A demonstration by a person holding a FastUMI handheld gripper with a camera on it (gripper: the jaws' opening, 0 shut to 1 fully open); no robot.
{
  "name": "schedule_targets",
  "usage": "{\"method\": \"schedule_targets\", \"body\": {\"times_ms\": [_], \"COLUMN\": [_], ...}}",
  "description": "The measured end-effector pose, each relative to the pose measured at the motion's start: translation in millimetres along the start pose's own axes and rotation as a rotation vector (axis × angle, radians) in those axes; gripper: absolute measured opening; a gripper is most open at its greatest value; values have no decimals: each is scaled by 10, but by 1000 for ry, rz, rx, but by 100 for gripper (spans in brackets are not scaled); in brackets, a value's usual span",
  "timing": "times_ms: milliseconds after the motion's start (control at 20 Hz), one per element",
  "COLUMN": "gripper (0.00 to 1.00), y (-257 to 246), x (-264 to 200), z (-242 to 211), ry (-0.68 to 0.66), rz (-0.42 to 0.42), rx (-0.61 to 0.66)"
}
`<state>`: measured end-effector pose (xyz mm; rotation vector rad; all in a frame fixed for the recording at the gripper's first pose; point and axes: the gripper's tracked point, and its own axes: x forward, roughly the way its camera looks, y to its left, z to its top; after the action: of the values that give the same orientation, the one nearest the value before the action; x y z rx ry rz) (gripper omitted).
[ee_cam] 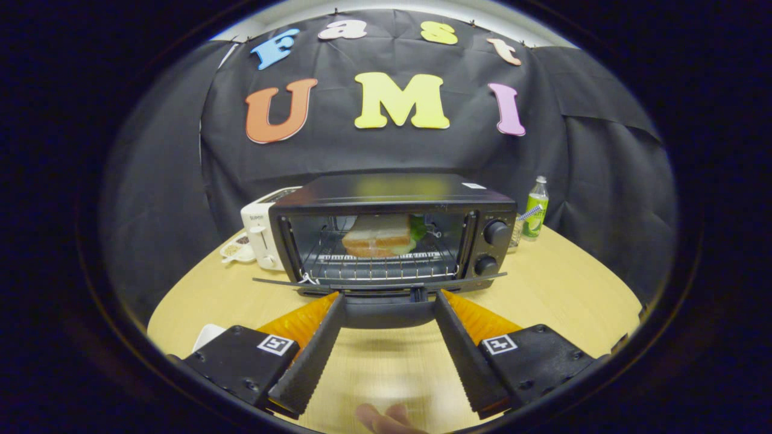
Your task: Open the toaster oven, put the food inside, and close the toaster oven door.
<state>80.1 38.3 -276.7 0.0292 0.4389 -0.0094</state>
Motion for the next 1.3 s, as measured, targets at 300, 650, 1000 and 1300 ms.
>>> {"method": "schedule_targets", "body": {"times_ms": [300, 650, 1000, 1300], "gripper": [98, 98, 98, 98], "y": [29, 103, 48, -109], "x": [65, -148, -781, -1508], "z": [174, 421, 698, 1109], "ry": [-105, -153, -189, -272], "rz": [-12, 27, 29, 31], "rx": [12, 39, -24, 6]}}
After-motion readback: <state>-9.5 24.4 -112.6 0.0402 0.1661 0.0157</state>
